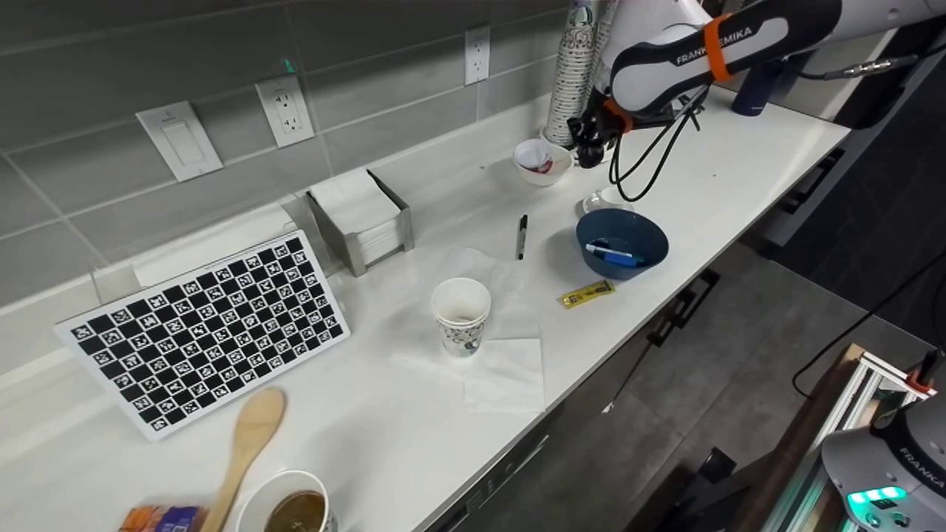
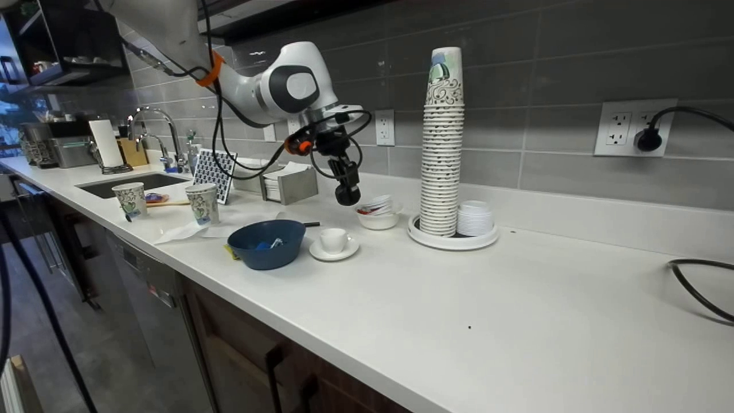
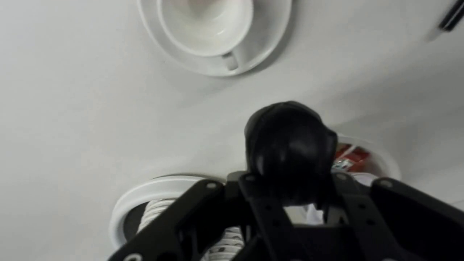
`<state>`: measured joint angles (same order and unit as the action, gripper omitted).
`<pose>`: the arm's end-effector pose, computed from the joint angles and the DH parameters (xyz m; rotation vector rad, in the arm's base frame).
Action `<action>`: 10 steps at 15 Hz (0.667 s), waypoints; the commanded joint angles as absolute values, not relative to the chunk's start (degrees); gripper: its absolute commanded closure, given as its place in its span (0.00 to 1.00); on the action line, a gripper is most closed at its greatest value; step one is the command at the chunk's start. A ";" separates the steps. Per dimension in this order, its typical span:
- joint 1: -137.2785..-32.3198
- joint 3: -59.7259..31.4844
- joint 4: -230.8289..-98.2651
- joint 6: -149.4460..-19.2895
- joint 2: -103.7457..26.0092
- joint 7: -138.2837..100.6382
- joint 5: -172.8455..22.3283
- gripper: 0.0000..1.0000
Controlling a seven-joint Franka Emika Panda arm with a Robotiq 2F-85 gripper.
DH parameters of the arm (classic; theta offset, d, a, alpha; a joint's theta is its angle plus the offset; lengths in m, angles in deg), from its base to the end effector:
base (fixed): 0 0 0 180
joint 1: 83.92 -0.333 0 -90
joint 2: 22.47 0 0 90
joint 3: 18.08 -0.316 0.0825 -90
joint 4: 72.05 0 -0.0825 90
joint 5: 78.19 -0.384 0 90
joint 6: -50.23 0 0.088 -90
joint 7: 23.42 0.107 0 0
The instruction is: Put the black thing on the tea cup
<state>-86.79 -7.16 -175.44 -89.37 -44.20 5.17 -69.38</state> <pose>0.6618 -0.0828 0.3651 2.8806 -0.7550 0.4269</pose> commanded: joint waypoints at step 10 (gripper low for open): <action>-85.76 -6.23 -169.91 -72.51 -46.60 5.38 -67.01 0.92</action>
